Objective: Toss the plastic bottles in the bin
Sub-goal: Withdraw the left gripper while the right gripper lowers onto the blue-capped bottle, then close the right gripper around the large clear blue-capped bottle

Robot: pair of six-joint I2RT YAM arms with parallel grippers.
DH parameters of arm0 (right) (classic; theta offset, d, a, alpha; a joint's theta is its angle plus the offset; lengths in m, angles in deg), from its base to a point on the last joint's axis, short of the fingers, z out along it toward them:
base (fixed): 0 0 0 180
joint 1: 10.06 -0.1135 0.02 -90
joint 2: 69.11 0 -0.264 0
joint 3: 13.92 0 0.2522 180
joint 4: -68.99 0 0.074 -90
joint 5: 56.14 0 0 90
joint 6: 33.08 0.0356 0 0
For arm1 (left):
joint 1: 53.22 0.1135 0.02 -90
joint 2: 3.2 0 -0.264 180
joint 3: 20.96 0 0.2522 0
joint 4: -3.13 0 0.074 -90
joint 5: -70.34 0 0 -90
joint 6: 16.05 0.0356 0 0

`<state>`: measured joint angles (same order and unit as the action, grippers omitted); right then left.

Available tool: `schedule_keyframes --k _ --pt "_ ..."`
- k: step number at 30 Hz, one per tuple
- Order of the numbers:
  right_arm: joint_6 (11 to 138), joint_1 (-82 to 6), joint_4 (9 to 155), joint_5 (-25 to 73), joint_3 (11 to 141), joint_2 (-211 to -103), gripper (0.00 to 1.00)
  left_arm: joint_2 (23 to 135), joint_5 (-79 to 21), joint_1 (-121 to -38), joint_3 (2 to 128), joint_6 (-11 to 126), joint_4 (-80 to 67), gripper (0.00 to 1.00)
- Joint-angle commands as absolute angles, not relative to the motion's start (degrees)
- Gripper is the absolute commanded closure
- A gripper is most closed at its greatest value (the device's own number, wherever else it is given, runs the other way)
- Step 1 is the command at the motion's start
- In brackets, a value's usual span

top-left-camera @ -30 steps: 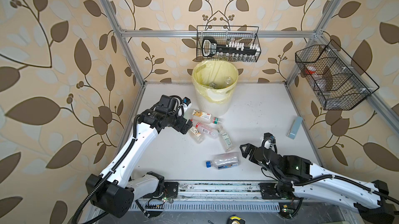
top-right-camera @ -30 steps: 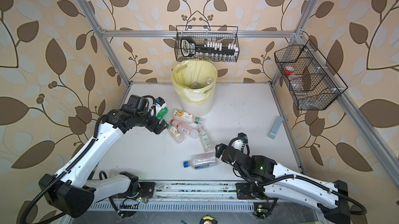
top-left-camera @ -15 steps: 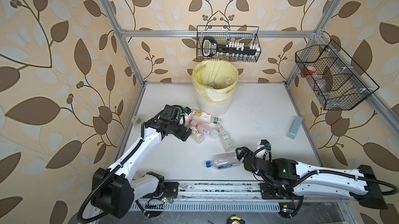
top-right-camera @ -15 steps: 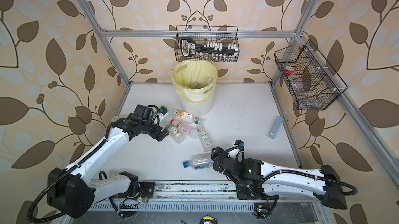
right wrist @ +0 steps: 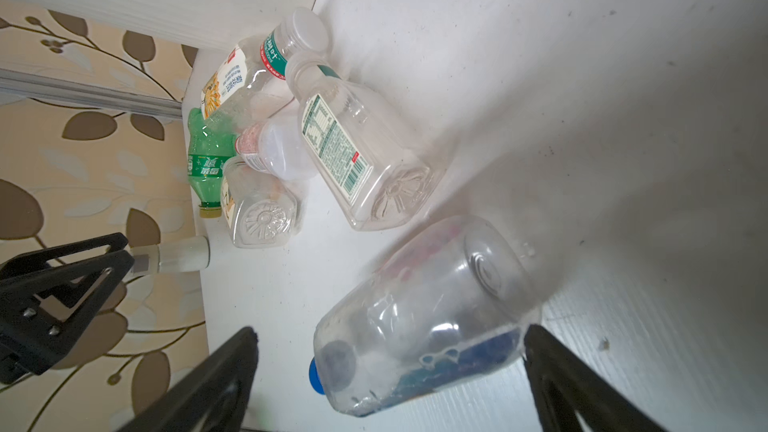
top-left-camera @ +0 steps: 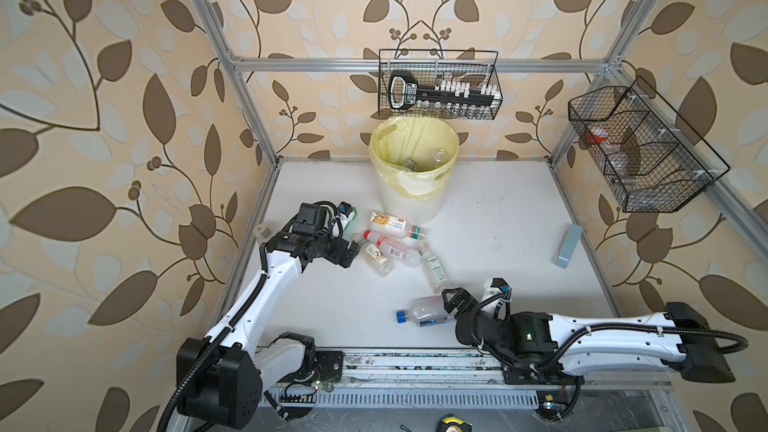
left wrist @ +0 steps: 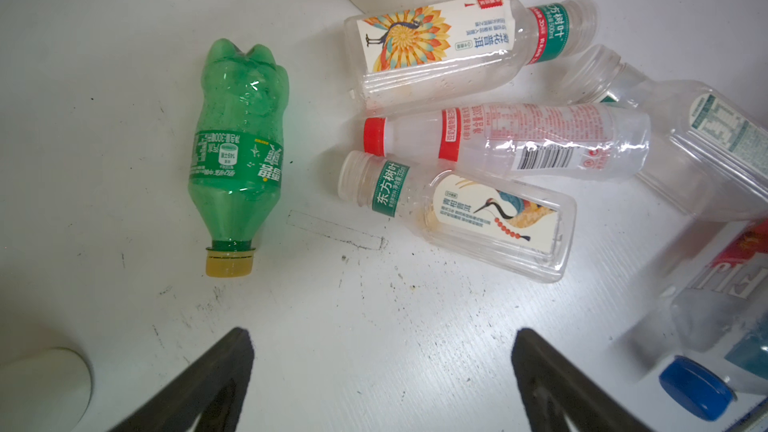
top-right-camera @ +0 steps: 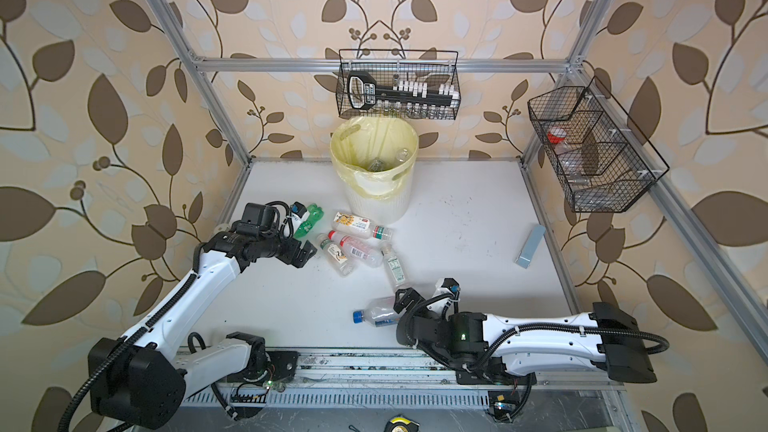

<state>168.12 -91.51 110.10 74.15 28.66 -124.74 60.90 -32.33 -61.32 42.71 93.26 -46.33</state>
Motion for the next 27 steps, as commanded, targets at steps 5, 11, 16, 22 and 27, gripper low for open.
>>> schedule_keyframes --k 5,11,16,22,27 --pt "187.68 -97.27 118.3 76.75 31.29 -128.15 0.0 58.85 -36.81 -58.87 41.75 93.15 -46.24 0.01" --pt "191.61 -97.87 119.65 74.7 35.05 -135.07 0.0 58.52 -37.54 -57.88 41.94 93.37 -46.93 0.01" --pt "193.76 -97.3 118.94 74.21 35.24 -136.09 0.0 58.83 -38.7 -57.02 42.06 93.72 -47.43 0.01" --pt "192.6 -95.0 117.31 69.55 36.52 -139.39 0.0 59.12 -39.43 -56.65 42.22 93.94 -47.72 0.01" --pt "193.41 -92.49 112.6 64.4 35.05 -141.62 0.0 59.55 -39.61 -56.48 42.37 94.08 -48.06 0.01"
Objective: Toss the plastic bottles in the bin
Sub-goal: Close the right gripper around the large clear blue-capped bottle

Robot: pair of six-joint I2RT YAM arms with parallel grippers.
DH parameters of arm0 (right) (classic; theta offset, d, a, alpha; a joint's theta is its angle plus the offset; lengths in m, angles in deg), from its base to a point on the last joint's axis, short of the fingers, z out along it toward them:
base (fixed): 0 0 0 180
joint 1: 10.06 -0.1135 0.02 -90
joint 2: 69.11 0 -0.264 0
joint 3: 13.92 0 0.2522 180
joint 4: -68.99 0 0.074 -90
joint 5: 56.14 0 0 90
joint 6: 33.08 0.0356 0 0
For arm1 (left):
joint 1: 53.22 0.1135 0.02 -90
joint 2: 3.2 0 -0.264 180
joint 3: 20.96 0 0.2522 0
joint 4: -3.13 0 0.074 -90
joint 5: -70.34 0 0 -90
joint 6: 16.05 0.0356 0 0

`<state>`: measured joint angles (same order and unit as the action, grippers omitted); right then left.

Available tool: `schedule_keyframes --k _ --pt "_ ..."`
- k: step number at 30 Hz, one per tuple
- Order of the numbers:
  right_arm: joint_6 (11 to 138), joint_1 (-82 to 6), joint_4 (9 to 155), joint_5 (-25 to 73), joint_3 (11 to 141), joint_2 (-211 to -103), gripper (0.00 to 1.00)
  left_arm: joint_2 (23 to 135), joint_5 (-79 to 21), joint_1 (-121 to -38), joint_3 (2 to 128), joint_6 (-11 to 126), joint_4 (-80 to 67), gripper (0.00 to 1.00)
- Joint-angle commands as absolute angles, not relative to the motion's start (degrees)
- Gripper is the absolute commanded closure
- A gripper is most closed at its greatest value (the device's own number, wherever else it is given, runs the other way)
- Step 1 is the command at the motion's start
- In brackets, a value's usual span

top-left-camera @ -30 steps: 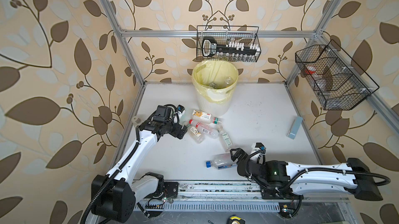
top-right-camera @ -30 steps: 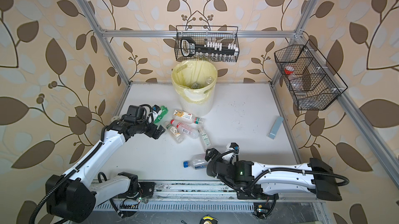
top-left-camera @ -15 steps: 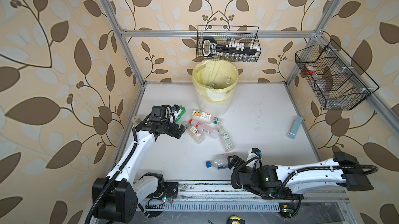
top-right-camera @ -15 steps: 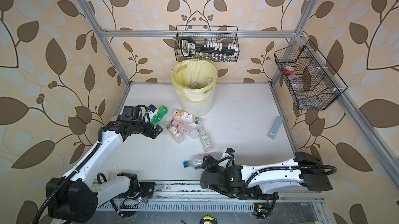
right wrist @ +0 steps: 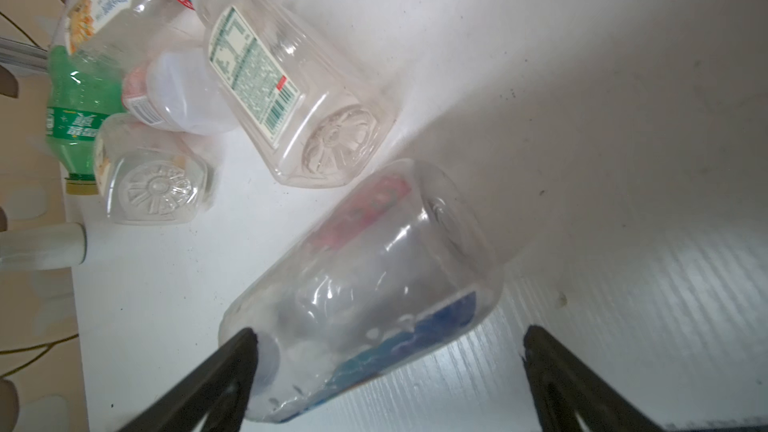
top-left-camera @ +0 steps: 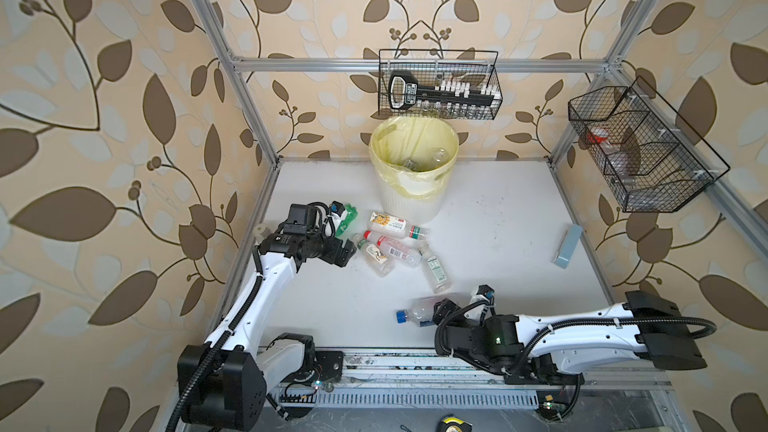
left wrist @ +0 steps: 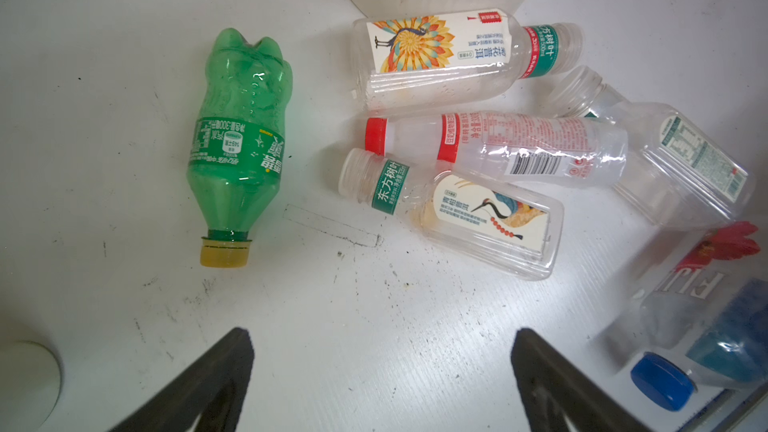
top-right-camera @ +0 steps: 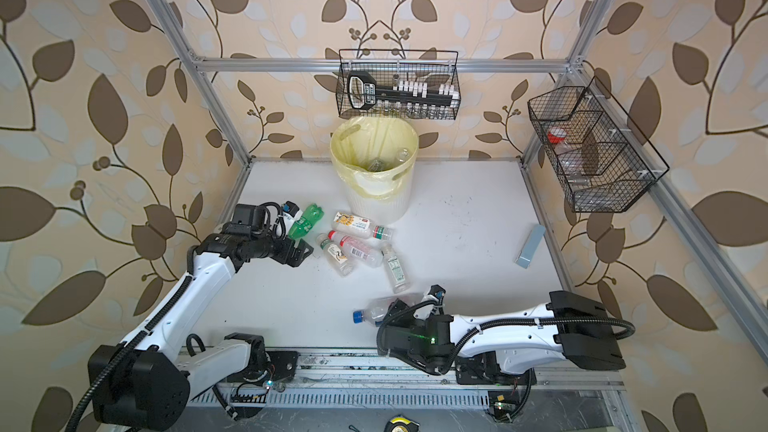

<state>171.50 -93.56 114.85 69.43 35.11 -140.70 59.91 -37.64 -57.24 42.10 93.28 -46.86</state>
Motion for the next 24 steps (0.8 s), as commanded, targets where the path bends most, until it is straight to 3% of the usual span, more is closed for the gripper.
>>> schedule_keyframes --k 1,18,24 --pt "193.79 -91.84 111.8 63.26 34.89 -142.21 0.0 59.57 -39.61 -56.43 42.5 94.08 -48.29 0.01" --pt "191.69 -86.08 93.75 53.54 32.27 -152.53 0.01 59.12 -41.63 -54.74 42.28 94.16 -48.77 0.01" --pt "191.74 -86.43 90.75 51.96 32.56 -156.2 0.15 59.02 -42.86 -53.59 42.2 94.15 -49.04 0.01"
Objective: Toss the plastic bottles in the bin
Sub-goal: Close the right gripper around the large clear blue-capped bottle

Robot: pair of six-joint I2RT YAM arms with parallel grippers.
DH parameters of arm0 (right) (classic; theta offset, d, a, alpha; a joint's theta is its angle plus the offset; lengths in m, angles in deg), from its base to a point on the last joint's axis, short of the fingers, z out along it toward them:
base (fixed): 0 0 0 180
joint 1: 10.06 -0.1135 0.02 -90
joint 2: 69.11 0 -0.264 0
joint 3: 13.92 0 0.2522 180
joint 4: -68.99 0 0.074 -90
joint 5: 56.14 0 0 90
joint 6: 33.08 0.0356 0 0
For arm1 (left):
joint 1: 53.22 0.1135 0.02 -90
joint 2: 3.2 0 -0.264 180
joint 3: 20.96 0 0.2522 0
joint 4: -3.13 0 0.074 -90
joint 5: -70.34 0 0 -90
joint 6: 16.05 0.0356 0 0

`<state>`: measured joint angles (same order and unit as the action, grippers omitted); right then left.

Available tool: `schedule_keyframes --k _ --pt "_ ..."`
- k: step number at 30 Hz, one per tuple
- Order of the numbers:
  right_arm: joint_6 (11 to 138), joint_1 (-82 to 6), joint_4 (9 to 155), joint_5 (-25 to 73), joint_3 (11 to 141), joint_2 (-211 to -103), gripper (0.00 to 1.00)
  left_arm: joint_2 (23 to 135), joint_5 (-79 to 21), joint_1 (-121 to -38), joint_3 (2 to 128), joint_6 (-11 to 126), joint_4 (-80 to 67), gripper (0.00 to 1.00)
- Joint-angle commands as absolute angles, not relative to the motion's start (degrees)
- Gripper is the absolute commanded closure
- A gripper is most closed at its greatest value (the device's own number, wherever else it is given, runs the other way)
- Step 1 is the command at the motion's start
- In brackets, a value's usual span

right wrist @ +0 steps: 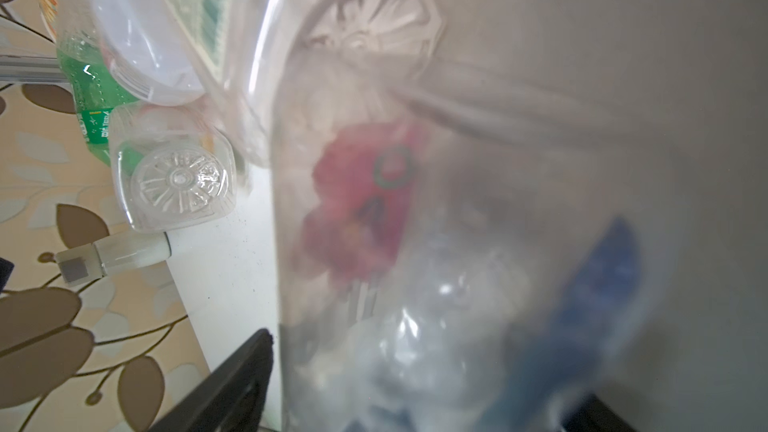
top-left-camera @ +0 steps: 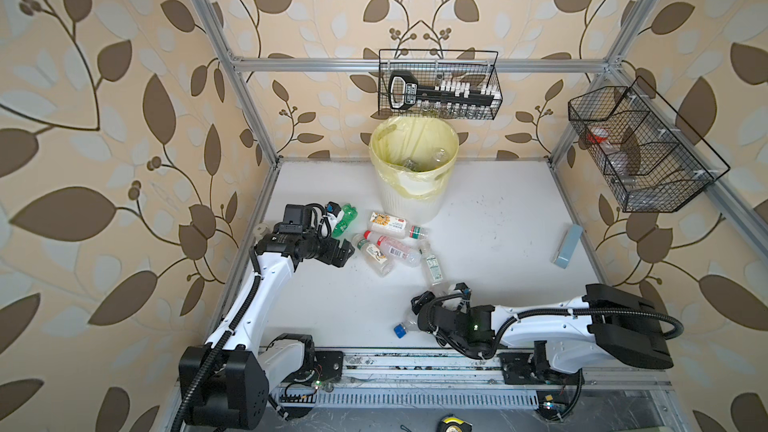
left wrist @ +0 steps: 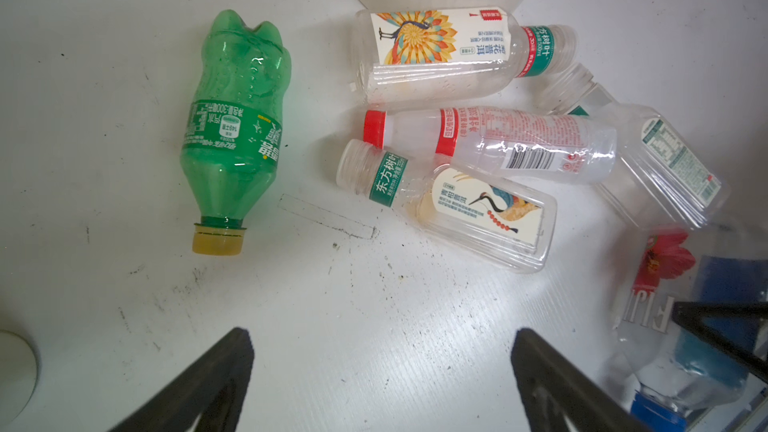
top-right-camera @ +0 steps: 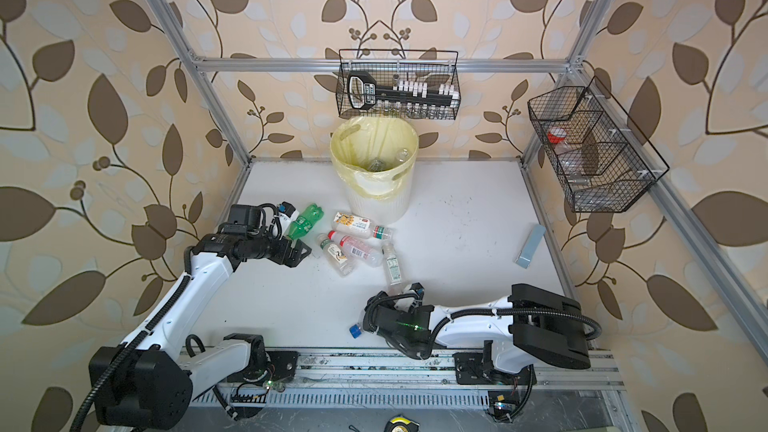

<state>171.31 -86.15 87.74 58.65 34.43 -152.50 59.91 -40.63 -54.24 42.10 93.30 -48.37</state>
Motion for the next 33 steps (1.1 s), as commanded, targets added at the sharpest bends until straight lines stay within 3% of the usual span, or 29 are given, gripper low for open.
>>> schedule_keyframes --k 1,4,11,23,33 --pt "191.83 -86.63 90.75 51.96 32.64 -156.59 0.18 59.1 -43.01 -53.5 42.28 94.16 -49.25 0.01" --pt "192.22 -87.04 89.89 51.02 32.51 -157.58 0.22 59.12 -43.55 -53.23 42.28 94.24 -49.41 0.01" --pt "193.28 -88.5 85.07 51.0 30.69 -158.85 0.49 59.56 -43.83 -53.05 42.29 94.34 -49.49 0.01" --pt "188.83 -94.05 100.47 62.01 36.54 -149.88 0.49 59.51 -44.12 -52.74 42.36 94.38 -49.77 0.01" --pt "183.7 -95.92 98.13 65.8 31.6 -140.47 0.49 59.91 -45.5 -52.1 42.92 94.16 -50.08 0.01"
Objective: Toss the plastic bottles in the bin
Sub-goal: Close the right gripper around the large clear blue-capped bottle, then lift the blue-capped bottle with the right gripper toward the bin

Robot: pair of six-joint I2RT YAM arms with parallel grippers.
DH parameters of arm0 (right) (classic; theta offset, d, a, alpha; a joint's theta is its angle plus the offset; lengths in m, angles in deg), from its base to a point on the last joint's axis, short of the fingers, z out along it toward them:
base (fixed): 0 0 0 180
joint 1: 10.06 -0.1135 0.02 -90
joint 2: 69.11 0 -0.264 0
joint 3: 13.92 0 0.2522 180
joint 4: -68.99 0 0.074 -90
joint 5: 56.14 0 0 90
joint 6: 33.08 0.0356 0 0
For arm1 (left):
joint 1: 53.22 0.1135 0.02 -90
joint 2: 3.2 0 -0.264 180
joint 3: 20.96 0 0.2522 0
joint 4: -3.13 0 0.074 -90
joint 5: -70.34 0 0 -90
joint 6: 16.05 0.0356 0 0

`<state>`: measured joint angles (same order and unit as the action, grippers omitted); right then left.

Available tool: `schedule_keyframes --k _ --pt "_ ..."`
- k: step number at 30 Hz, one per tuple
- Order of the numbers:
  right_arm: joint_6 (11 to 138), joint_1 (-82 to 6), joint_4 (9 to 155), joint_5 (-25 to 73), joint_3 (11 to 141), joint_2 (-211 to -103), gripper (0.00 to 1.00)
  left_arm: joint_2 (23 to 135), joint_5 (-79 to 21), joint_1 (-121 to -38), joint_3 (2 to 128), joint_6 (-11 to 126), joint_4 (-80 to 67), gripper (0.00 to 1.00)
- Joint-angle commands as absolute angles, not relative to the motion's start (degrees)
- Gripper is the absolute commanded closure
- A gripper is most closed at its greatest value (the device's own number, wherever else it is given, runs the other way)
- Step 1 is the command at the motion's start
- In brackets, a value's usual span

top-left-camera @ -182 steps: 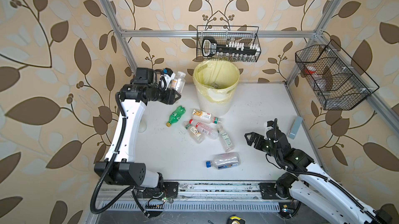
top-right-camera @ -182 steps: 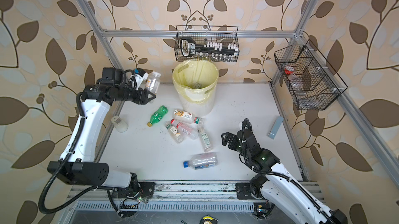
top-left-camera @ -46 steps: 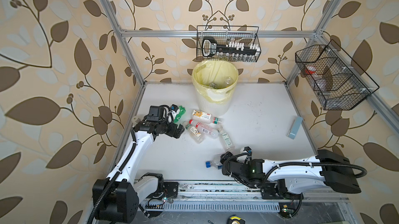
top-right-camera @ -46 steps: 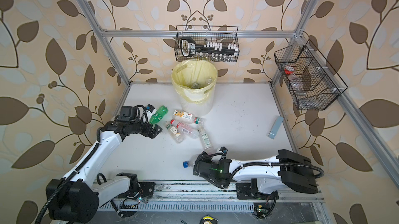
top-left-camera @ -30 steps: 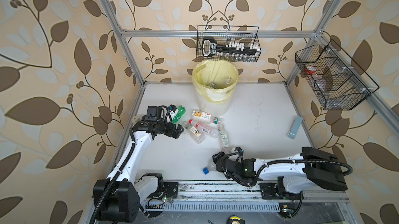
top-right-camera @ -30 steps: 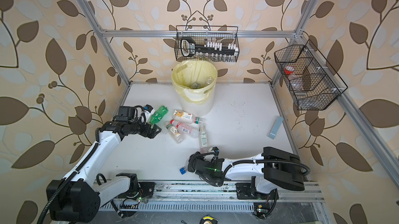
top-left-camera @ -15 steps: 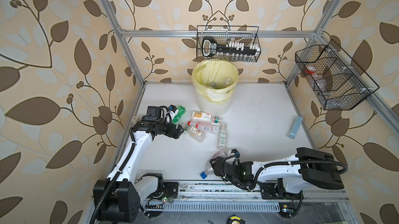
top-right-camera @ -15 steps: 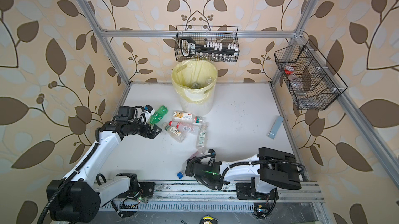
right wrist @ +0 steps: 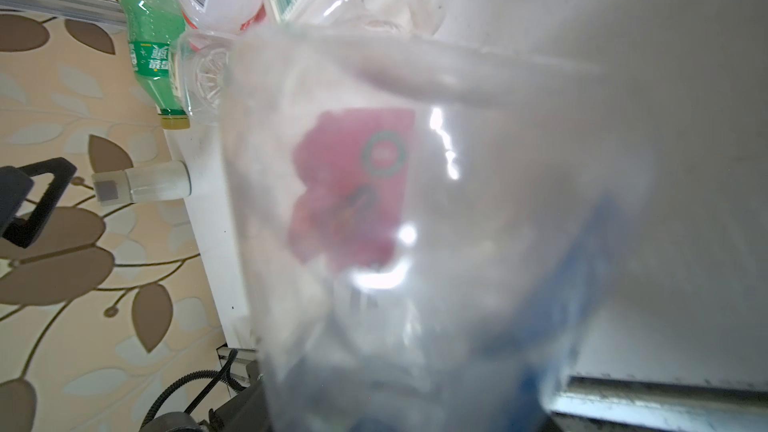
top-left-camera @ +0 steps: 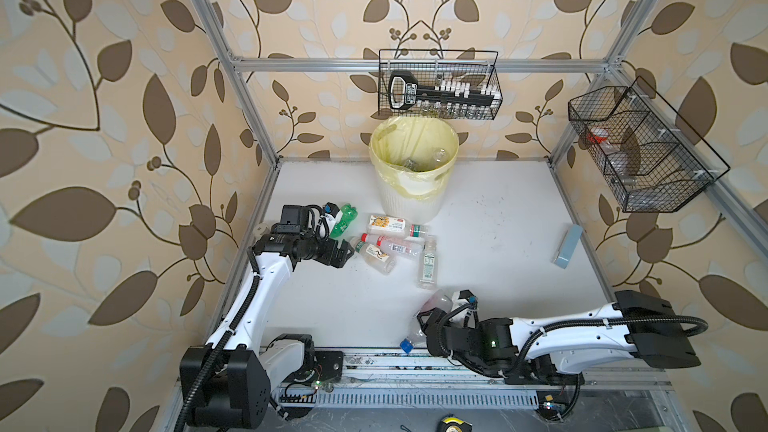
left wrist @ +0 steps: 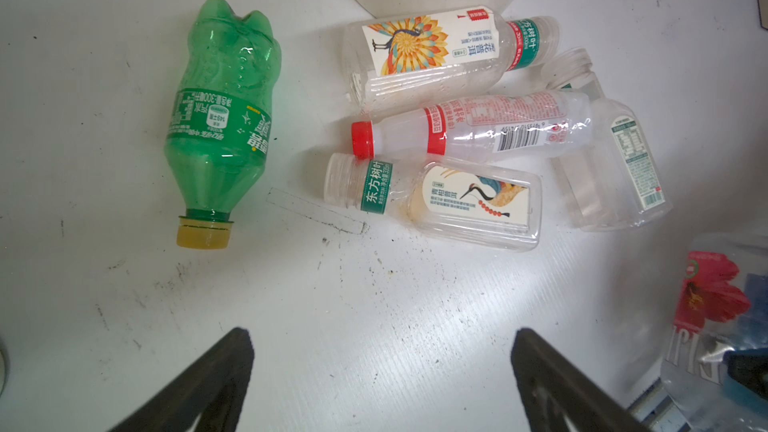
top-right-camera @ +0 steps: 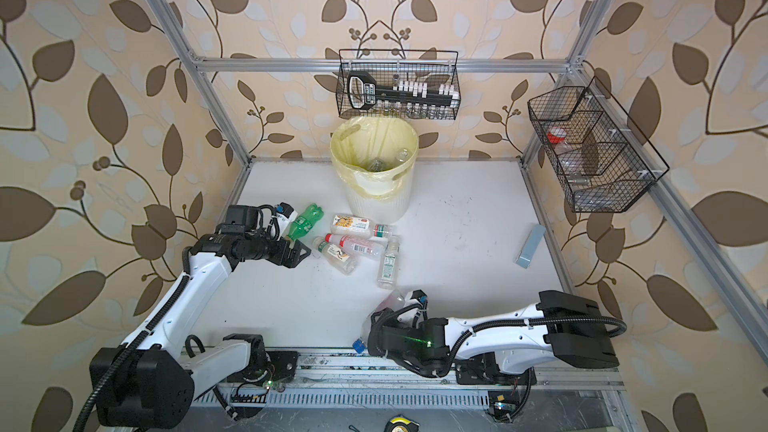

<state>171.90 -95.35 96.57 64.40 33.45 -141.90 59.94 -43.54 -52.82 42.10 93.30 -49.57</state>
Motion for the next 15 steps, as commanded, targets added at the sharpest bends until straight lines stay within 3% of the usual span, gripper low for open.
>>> schedule_keyframes --k 1,9,15 --pt "183.48 -96.22 99.11 66.36 31.68 -139.86 0.49 59.76 -45.51 -52.01 42.98 94.16 -50.33 0.01" --pt "179.26 -96.46 111.71 72.81 32.46 -128.61 0.5 59.45 -46.12 -50.56 42.61 94.33 -49.85 0.01" --pt "171.36 -91.64 121.25 74.51 33.27 -117.88 0.5 59.47 -47.47 -49.89 42.24 94.53 -49.57 0.01"
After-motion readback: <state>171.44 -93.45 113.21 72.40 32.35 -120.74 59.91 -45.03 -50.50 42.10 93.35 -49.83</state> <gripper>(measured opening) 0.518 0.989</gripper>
